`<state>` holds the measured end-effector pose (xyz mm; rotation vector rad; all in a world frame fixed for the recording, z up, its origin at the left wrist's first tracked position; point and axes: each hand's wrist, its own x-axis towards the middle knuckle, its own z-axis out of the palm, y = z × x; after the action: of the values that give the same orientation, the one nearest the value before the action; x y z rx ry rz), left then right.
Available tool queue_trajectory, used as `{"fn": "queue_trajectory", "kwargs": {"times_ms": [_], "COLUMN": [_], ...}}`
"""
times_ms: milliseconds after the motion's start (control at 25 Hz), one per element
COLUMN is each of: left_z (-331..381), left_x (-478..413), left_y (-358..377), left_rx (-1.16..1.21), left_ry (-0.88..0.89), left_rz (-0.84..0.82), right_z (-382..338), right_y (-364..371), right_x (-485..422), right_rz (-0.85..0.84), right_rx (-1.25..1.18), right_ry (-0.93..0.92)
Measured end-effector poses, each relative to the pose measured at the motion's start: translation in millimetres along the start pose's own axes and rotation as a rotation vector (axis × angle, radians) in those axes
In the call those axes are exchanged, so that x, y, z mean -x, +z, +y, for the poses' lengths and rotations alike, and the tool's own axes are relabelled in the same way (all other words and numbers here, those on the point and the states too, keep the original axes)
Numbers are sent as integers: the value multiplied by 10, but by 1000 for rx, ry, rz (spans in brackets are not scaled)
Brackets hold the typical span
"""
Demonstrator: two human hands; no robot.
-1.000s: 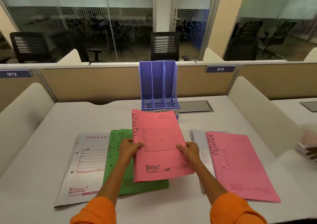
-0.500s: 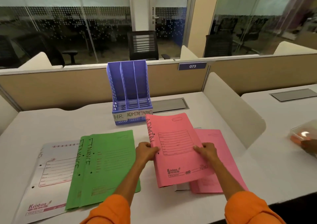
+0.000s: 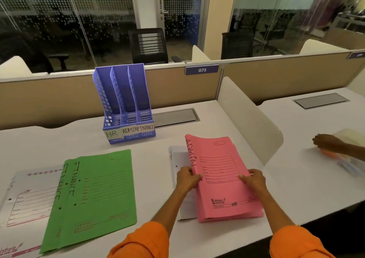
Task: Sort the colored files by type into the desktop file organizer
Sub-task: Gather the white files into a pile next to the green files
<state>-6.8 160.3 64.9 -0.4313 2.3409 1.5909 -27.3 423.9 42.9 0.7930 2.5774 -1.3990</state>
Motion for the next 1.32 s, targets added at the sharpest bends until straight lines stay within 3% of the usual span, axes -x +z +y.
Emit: {"fn": "queue_trajectory", "kwargs": {"times_ms": [520, 920, 1120, 1240, 1320], "left_z": [-134, -256, -349, -385, -388], "left_x": [-117, -127, -164, -163, -163], "left_y": [424, 325, 206, 74, 1], "left_rx": [-114, -17, -164, -338, -345], "left_ry": [21, -58, -48, -172, -322], "left_rz": [5, 27, 213, 315, 287], "right_z": [274, 240, 201, 203, 206], "right_y": [138, 233, 261, 260, 257], "right_x": [-15, 10, -31, -59, -66], "right_rz": [29, 91, 96, 89, 89], "right_rx": [182, 481, 453, 438, 438], "right_ry": [61, 134, 159, 156, 149]}}
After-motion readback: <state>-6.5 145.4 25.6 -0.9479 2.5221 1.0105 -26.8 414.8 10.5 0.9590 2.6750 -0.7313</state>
